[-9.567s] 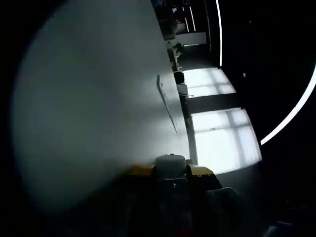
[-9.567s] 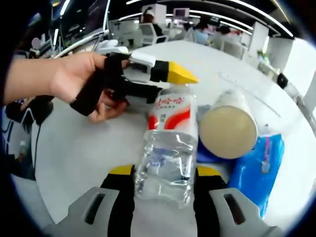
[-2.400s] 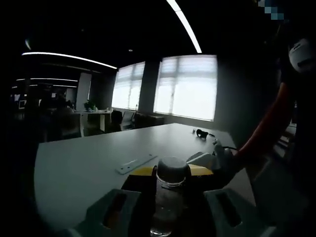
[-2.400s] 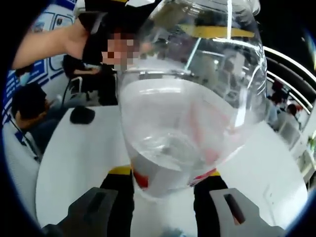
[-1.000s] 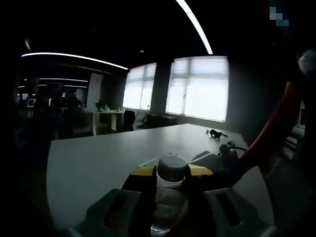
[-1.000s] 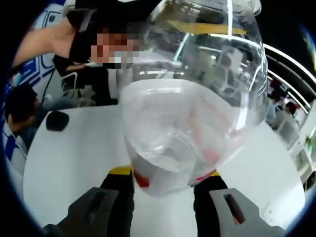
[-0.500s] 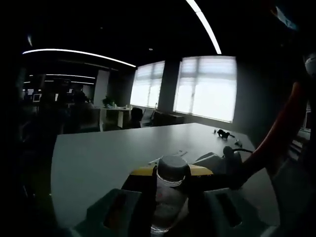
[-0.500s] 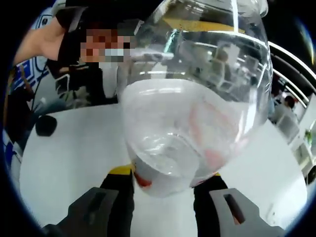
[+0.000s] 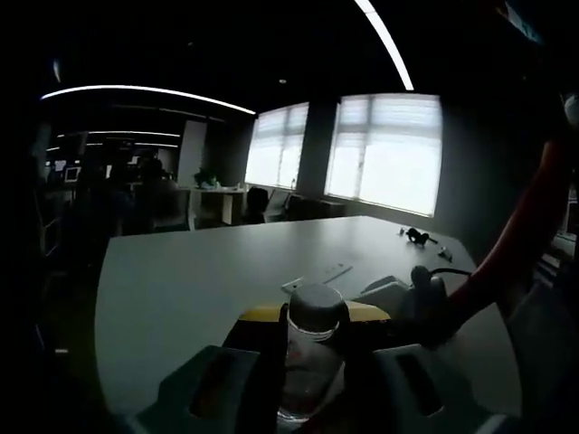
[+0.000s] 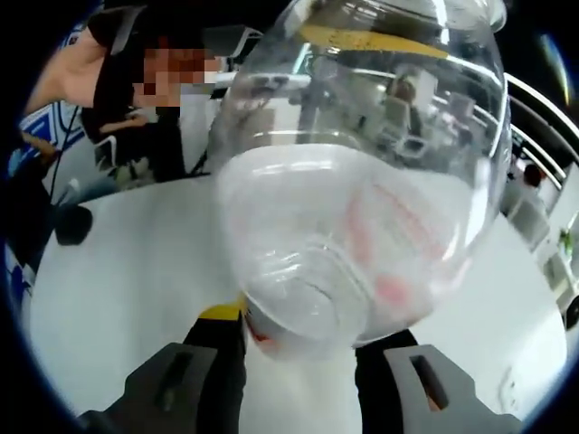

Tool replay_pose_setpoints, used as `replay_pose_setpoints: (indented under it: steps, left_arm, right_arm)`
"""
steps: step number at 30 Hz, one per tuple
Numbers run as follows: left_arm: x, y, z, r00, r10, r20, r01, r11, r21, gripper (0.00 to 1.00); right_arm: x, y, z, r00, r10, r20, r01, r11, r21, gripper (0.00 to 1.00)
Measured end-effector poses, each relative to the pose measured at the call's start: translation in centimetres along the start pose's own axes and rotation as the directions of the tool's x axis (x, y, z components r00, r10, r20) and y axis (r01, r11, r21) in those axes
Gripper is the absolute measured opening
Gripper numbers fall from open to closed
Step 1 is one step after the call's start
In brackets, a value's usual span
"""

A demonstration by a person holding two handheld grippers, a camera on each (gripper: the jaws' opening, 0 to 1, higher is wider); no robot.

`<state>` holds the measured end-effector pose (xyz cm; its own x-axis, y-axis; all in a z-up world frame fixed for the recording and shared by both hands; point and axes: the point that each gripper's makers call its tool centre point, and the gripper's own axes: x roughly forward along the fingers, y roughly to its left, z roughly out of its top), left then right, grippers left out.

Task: Arrange the tabletop items into an orderly group along one side of the table until the central work area is clear of visible clutter.

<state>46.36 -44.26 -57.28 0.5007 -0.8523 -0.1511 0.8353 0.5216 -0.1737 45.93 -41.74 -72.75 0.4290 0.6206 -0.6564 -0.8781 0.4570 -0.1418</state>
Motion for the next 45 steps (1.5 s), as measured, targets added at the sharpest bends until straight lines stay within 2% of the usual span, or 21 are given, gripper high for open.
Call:
replay_pose_setpoints:
  steps: [11,24,26,28,30,36,45]
  left_arm:
    - [-0.2,-0.1,-1.1,1.000,0.003,-0.028,-0.003,1.000,0.008,0.22]
    - [-0.4,-0.4,-0.9,1.000,0.023,-0.001,-0.023,1.000,-0.012,0.23]
    - [-0.4,-0.5,-1.1,1.000,0.026,-0.016,-0.026,0.999,-0.048,0.25]
    - [-0.5,-0.2,-1.0,0.999,0.051,-0.020,-0.051,0.999,-0.007,0.31]
    - [-0.6,-0.3,-1.0,0.999,0.044,-0.022,-0.045,0.999,-0.016,0.34]
    - [-0.4,-1.0,-0.6,1.000,0.022,-0.021,-0.022,1.000,-0.008,0.31]
    - [-0.2,-0.7,-0.6,1.000,0.023,-0.020,-0.023,1.000,-0.002,0.27]
  right_arm:
    - [0.9,0.6,-0.7,1.000,0.013,-0.006,-0.013,1.000,-0.001,0.43]
    - [1.1,0.3,-0.4,1.000,-0.011,-0.001,0.011,1.000,0.012,0.44]
    - [1.0,0.5,-0.5,1.000,-0.007,-0.002,0.007,1.000,0.023,0.44]
    - [1.0,0.5,-0.5,1.000,-0.014,0.005,0.014,1.000,0.017,0.44]
    - [1.0,0.5,-0.5,1.000,-0.017,0.004,0.017,1.000,0.021,0.44]
    - [1.0,0.4,-0.5,1.000,-0.017,-0.004,0.017,1.000,0.023,0.44]
    - [1.1,0.2,-0.3,1.000,-0.026,0.001,0.026,0.999,0.019,0.44]
